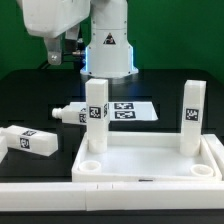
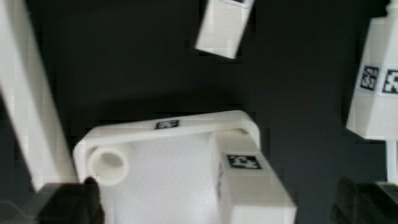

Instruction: Assemble desk

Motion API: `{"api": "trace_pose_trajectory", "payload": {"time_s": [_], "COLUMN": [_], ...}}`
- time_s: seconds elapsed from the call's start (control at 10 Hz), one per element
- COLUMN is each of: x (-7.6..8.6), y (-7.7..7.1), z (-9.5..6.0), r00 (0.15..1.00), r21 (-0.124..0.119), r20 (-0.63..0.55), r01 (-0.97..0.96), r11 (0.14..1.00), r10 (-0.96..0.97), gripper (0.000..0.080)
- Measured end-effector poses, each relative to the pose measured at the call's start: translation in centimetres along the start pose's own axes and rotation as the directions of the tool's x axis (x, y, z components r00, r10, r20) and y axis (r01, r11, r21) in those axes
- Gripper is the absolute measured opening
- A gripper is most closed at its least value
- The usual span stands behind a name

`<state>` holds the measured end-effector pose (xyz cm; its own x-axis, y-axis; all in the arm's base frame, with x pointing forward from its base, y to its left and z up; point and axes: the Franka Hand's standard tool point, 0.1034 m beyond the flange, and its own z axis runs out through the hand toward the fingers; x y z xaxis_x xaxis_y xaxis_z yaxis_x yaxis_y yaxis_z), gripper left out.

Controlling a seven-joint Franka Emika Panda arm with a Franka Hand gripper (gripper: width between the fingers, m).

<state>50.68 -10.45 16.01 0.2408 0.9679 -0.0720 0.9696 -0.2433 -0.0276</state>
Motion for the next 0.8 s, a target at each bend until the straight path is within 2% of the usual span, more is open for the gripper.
{"api": "trace_pose_trajectory", "payload": {"time_s": [0.1,0.2,0.3,0.4,0.7,0.8], "x": [-0.8,-1.2,-1.3,-0.6,-0.7,-0.8], "y": [-2.5,-4.4,-3.9,-3.4,-3.7,-5.0], "z": [1.8,3.2,2.9,2.7,3.0,4.2], "r00": [0.999,0.997,0.993,0.993,0.992,0.985], "r21": [0.004,0.03,0.047,0.039,0.046,0.078], "r20": [-0.02,-0.04,-0.054,-0.053,-0.052,-0.054], "r01": [-0.03,-0.066,-0.106,-0.107,-0.109,-0.16], "r11": [1.0,0.997,0.993,0.993,0.993,0.984], "r10": [0.03,0.067,0.108,0.109,0.111,0.164], "gripper": [0.0649,0.0649,0.0649,0.0649,0.0649,0.0649]}}
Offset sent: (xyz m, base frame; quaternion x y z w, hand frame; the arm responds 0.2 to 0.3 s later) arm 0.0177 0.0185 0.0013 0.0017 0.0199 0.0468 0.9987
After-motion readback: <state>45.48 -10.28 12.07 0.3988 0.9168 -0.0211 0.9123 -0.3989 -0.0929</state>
